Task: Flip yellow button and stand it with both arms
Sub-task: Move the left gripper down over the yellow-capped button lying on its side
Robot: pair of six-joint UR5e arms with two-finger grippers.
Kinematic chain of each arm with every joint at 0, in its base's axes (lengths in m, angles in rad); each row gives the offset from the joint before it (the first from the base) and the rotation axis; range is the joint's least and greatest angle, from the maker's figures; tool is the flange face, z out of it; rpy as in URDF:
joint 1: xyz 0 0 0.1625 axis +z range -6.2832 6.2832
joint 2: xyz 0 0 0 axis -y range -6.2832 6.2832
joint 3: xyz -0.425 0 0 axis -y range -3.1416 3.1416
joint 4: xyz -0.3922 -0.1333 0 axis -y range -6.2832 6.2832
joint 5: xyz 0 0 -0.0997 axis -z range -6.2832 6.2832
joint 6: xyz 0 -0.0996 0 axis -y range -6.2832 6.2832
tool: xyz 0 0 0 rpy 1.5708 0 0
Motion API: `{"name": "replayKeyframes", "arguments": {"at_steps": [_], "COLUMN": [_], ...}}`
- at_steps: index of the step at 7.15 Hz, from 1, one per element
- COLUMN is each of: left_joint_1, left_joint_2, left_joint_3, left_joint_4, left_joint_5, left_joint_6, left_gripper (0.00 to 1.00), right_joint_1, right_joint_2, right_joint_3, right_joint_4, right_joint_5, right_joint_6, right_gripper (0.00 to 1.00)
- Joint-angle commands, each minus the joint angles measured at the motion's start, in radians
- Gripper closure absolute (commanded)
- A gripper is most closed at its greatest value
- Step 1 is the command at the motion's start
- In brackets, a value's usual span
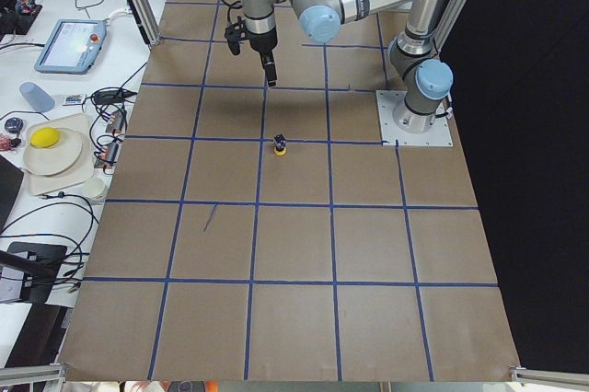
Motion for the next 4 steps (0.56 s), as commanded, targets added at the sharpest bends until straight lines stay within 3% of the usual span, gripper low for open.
{"name": "replayKeyframes", "arguments": {"at_steps": [1,4], "left_joint_1": [0.044,0.161], "left_joint_2": [-0.077,-0.121], "left_joint_3": [-0.003,-0.084], "left_joint_4": [0.071,0.109], "left_joint_5": [0.006,0.004], "left_joint_6": [0.07,0.116], "left_gripper": [0.0,0.0], "right_joint_1": [-0.001,0.008], "right_joint_2": [-0.012,-0.017], "right_joint_3": [0.005,0.006], "right_joint_4": [-0.007,-0.026], "right_joint_5": [0.004,0.001], "right_joint_6": [-0.006,0.006], "right_gripper": [0.0,0.0]}}
